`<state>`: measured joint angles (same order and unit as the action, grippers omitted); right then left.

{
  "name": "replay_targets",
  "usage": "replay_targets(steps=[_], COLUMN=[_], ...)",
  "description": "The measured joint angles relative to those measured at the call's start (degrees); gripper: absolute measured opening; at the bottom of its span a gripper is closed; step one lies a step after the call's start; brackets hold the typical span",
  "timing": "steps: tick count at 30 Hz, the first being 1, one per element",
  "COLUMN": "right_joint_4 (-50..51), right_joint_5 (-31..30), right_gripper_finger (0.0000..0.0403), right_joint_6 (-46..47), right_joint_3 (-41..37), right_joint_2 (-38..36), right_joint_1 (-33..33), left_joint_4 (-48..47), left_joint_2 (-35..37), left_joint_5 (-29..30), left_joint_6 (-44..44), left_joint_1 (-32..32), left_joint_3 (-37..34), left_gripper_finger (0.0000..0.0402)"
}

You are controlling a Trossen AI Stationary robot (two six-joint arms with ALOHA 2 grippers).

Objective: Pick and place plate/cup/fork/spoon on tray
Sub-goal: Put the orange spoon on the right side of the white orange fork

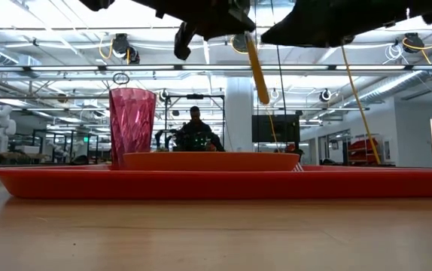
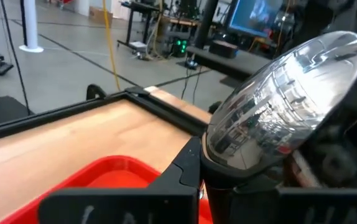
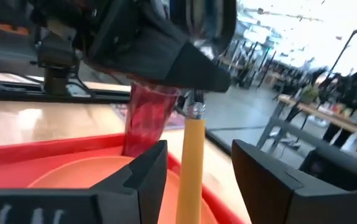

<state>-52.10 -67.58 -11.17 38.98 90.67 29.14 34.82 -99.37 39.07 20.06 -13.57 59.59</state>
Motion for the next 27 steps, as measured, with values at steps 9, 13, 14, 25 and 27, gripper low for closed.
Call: replay_targets(steps=[9,13,14,25,27], right_joint_4=[-14.1,-14.4,-14.8,-16.5,-16.6], right_joint_5=[-1.5,-1.4,-1.4,0.5,0.6], right_gripper_finger=[0.0157,0.0155,0.0155,0.0149,0.0137], right_joint_6=[-14.1,-14.2,-14.2,-21.7,-23.6], right_joint_3=[0.0,0.0,0.0,2.8,3.3], right_joint_2=[8.1,9.7,9.9,10.0,9.9], right_joint_1=[-2.6,-4.1,-4.4,-6.7,-6.7], left_joint_4=[3.0,2.7,2.7,4.1,5.3], left_joint_2=[-0.4,-0.5,-0.5,-3.7,-4.0], left_joint_5=[0.0,-1.0,-1.0,0.3,0.7], left_joint_6=[1.0,1.6,1.9,5.1,4.7], left_joint_1=[0.0,0.0,0.0,0.9,0.9], left_joint_3=[0.1,0.1,0.1,0.0,0.1], left_gripper_finger=[0.0006,0.0007,0.0008,0.0005,0.0005])
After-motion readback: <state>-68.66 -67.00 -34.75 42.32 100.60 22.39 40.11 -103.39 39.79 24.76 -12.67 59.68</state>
